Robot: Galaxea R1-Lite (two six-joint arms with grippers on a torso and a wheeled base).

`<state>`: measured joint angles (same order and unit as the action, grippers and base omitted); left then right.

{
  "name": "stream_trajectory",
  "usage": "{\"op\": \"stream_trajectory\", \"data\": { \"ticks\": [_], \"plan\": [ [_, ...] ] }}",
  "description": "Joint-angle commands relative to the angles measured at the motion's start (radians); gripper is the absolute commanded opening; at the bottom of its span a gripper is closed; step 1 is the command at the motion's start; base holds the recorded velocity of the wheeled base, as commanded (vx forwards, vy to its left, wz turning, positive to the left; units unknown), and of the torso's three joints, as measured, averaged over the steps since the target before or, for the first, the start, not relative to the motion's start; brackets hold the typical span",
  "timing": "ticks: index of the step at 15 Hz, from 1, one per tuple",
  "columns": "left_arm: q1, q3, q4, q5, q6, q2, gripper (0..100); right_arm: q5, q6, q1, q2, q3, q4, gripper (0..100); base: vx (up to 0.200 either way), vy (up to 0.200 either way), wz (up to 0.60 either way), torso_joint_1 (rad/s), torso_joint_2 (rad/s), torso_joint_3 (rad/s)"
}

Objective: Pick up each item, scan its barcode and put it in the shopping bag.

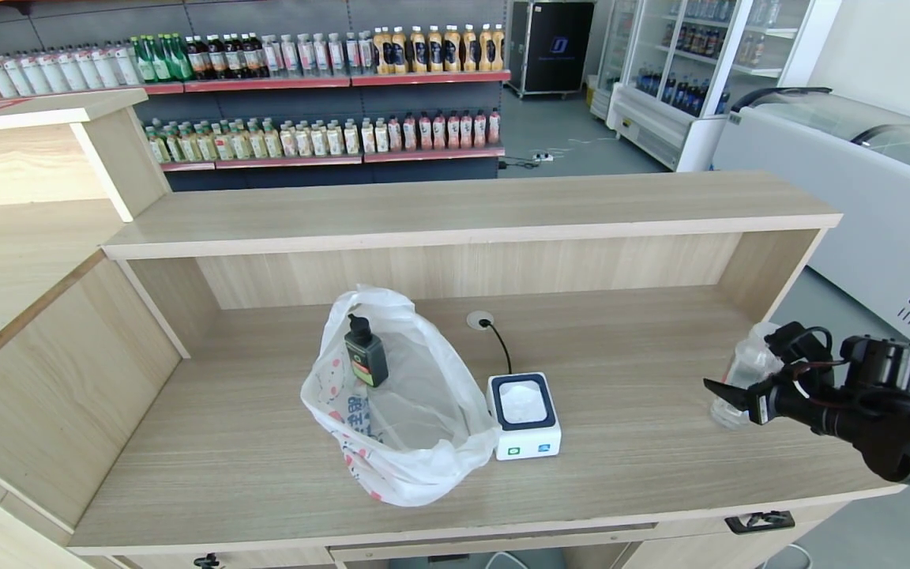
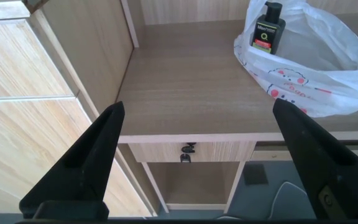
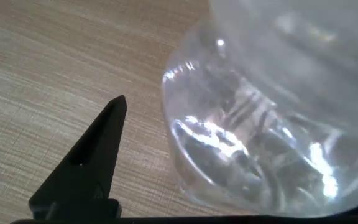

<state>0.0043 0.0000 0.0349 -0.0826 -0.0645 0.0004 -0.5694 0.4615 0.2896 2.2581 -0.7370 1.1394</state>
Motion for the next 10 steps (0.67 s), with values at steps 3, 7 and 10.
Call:
{"op": "stream_trajectory", "data": {
  "ticks": [3,7,10],
  "plan": [
    [0.000,0.000,0.000,0.000,0.000,0.000,100,0.000,-0.003,-0.001,-0.003,0.005,0.022,0,0.000,0.000,0.00,0.000,0.00,0.000],
    [0.000,0.000,0.000,0.000,0.000,0.000,100,0.000,-0.007,0.002,-0.018,0.010,0.020,0,0.000,0.000,0.00,0.000,0.00,0.000],
    [0.000,0.000,0.000,0.000,0.000,0.000,100,0.002,-0.052,0.000,-0.043,0.011,0.017,0,0.000,0.000,0.00,0.000,0.00,0.000]
  ]
}}
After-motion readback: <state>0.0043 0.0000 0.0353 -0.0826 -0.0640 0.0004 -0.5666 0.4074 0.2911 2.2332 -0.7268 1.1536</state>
